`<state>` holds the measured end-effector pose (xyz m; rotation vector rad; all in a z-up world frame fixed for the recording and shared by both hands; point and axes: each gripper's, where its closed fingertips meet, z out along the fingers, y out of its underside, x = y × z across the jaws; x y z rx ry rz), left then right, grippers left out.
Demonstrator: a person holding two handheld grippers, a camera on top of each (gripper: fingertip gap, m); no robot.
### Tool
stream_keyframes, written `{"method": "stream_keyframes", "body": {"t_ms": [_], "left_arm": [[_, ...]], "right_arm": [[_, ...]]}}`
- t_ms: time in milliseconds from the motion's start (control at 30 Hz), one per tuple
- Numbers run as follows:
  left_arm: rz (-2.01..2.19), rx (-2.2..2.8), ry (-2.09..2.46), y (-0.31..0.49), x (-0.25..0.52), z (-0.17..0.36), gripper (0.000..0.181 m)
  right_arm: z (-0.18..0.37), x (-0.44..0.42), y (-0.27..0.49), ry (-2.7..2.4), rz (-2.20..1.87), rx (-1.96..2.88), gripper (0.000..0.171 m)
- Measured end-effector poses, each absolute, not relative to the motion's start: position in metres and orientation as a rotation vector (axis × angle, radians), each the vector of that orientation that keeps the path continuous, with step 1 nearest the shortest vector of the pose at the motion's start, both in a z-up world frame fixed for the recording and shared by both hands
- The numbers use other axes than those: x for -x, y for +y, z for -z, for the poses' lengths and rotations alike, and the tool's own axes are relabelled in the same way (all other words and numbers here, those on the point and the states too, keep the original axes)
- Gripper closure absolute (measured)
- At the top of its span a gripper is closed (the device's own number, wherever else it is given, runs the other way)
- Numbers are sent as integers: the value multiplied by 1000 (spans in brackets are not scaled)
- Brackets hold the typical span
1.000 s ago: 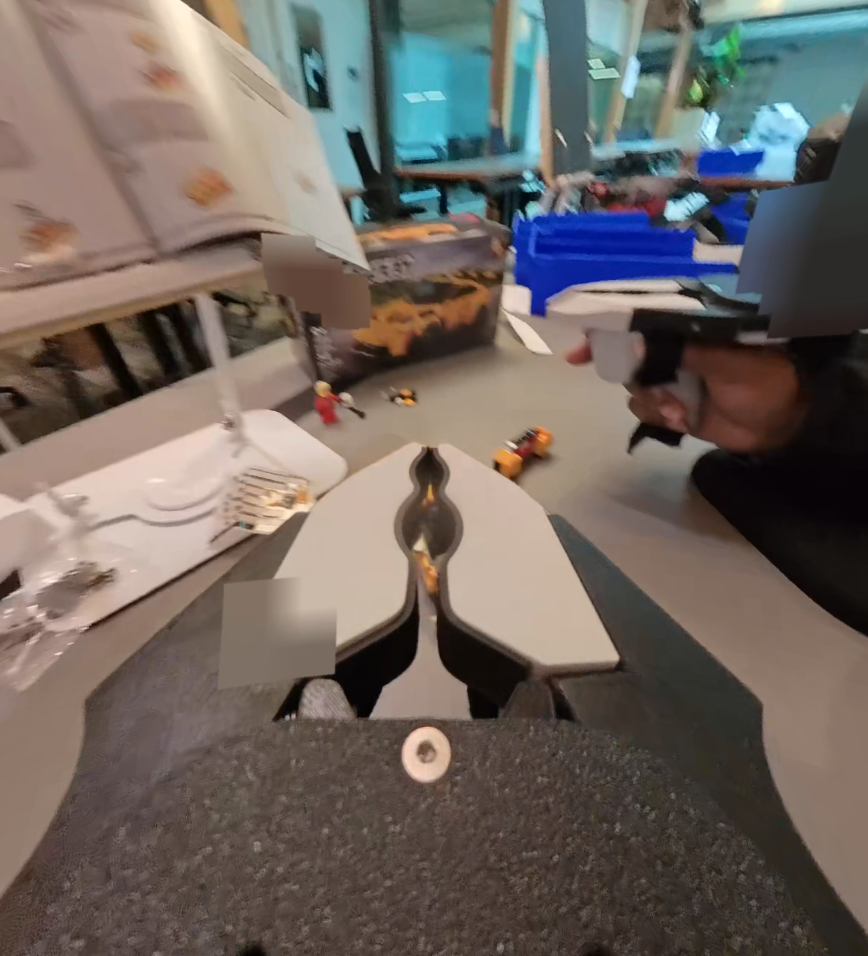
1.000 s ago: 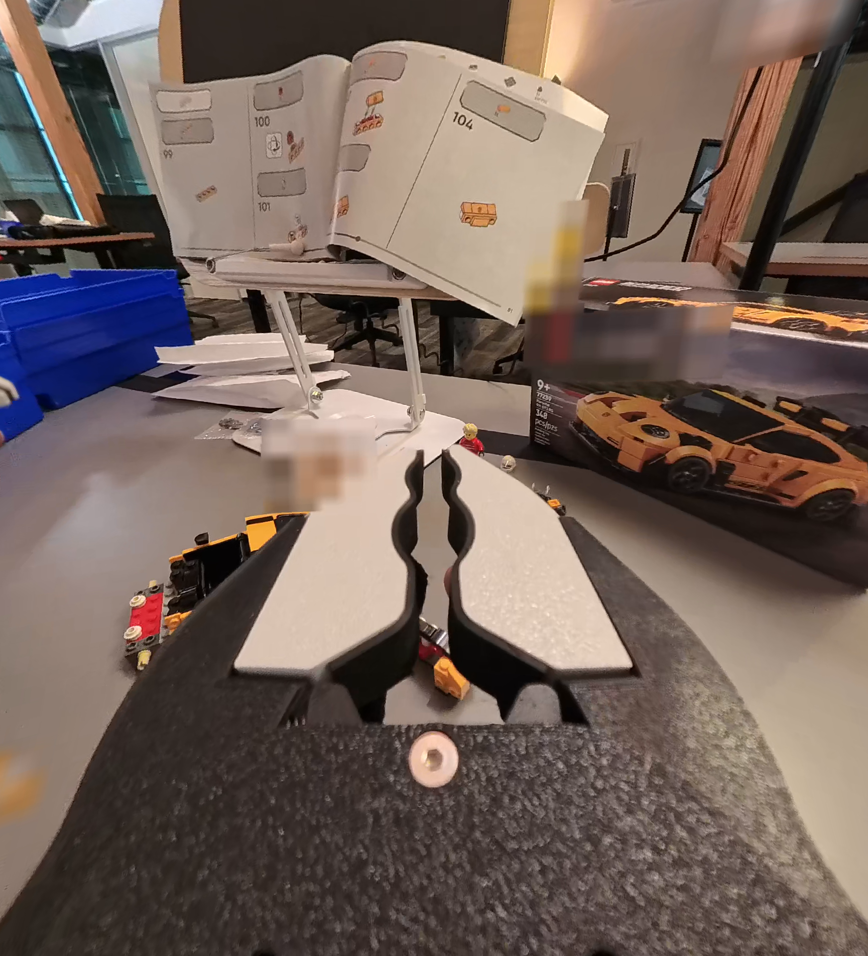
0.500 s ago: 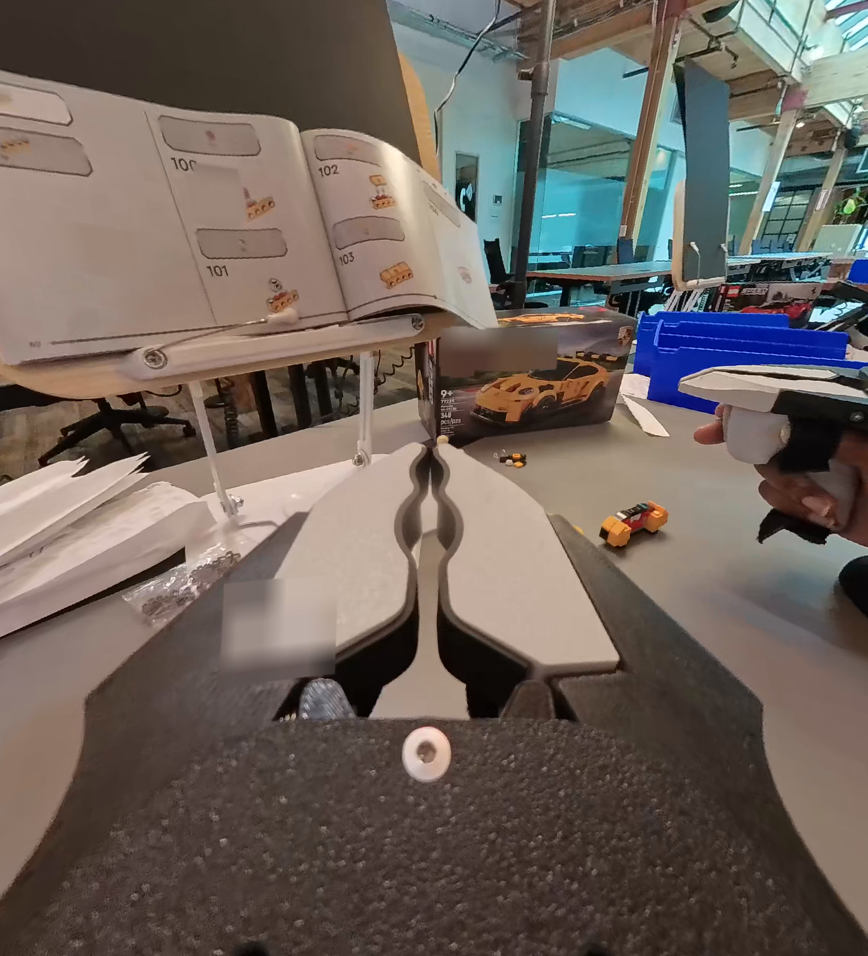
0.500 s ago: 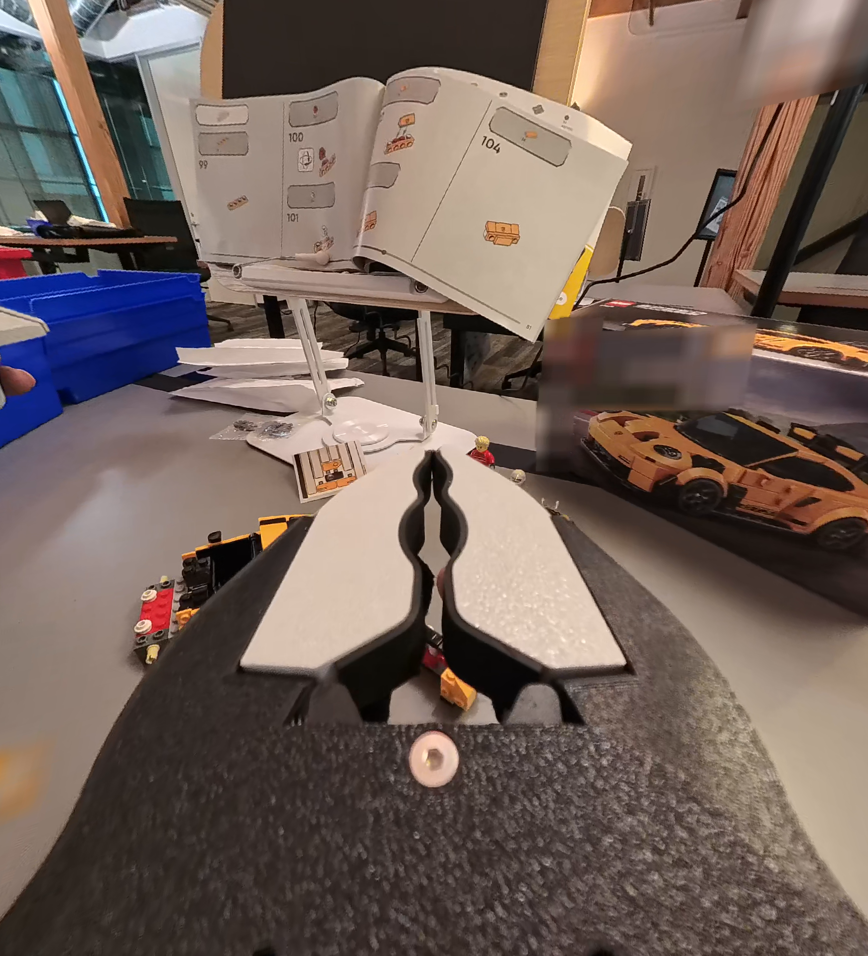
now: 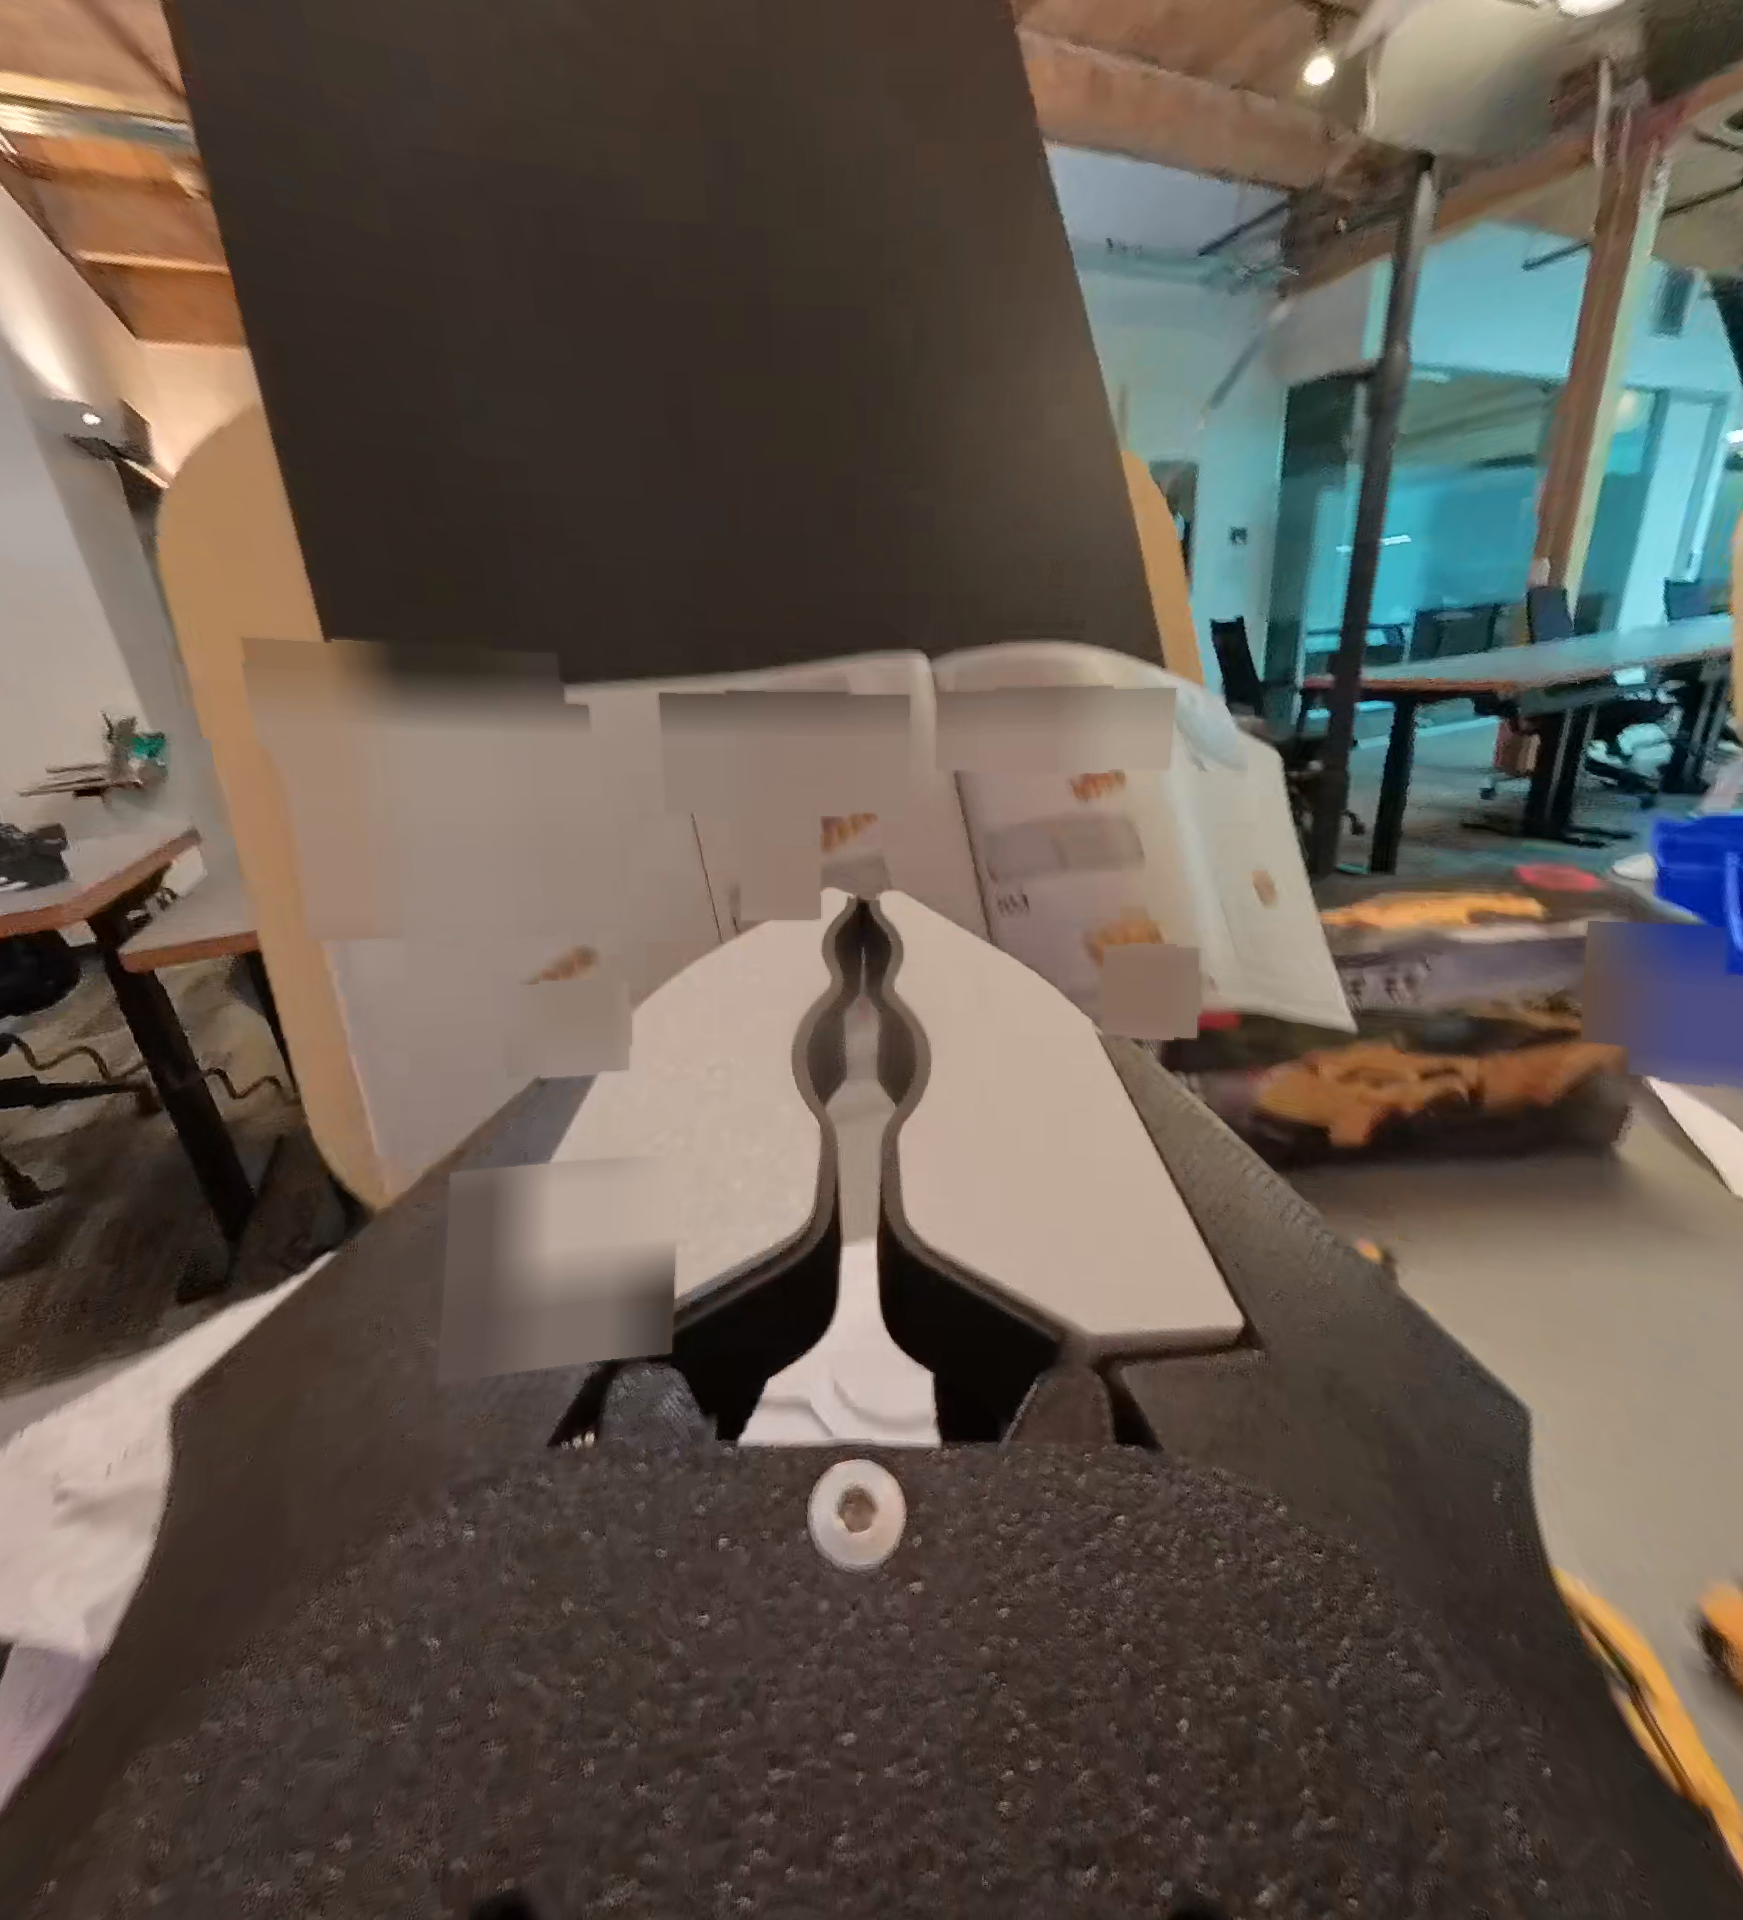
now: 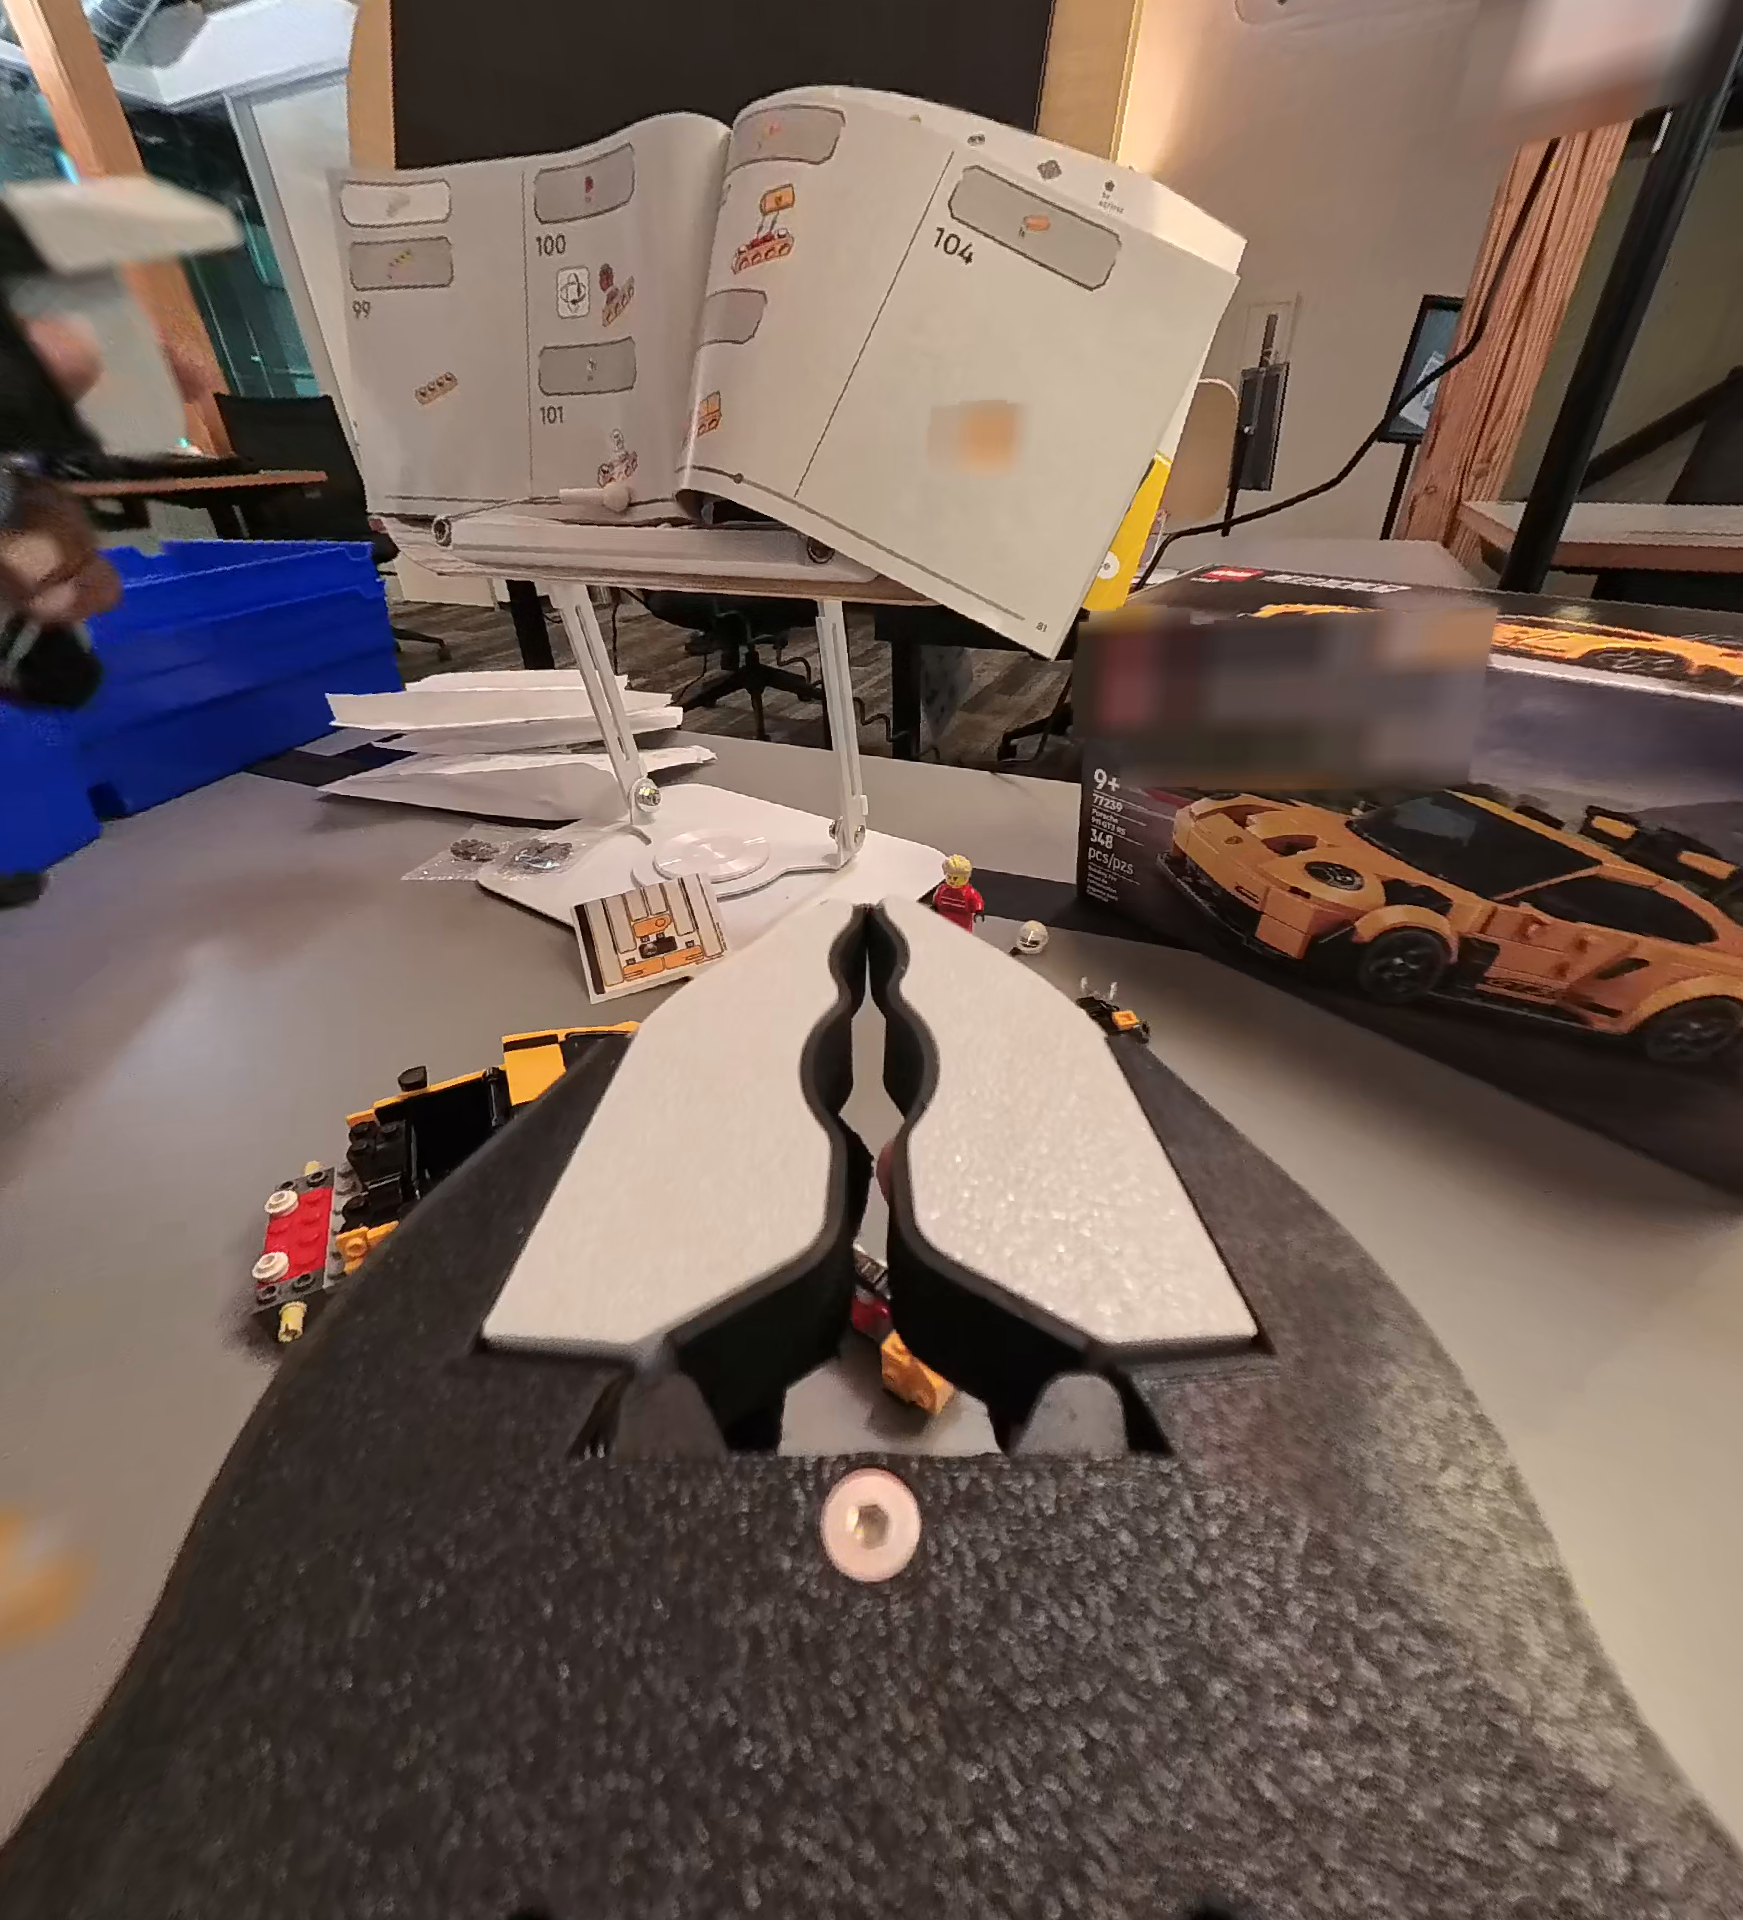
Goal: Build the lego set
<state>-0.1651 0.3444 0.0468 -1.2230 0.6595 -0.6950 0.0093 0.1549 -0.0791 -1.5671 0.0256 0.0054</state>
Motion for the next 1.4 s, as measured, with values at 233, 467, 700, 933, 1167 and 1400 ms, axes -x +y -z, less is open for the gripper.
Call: {"method": "stream_keyframes", "body": {"t_ms": [233, 467, 700, 933, 1167, 1400], "left_arm": [[617, 1244, 652, 399, 116, -73, 181], [598, 1275, 655, 418, 107, -70, 181], [586, 1281, 659, 419, 111, -67, 181], [599, 1329, 655, 416, 113, -47, 181], [591, 1372, 676, 417, 109, -23, 181], [599, 1377, 684, 417, 108, -20, 181]], "right_arm": [[78, -10, 154, 22, -9, 1564, 171], [78, -10, 154, 26, -24, 1566, 171], [79, -11, 155, 31, -24, 1571, 171], [81, -9, 156, 24, -32, 1579, 171], [84, -7, 157, 19, -49, 1593, 171], [84, -6, 157, 11, -56, 1593, 170]]}}
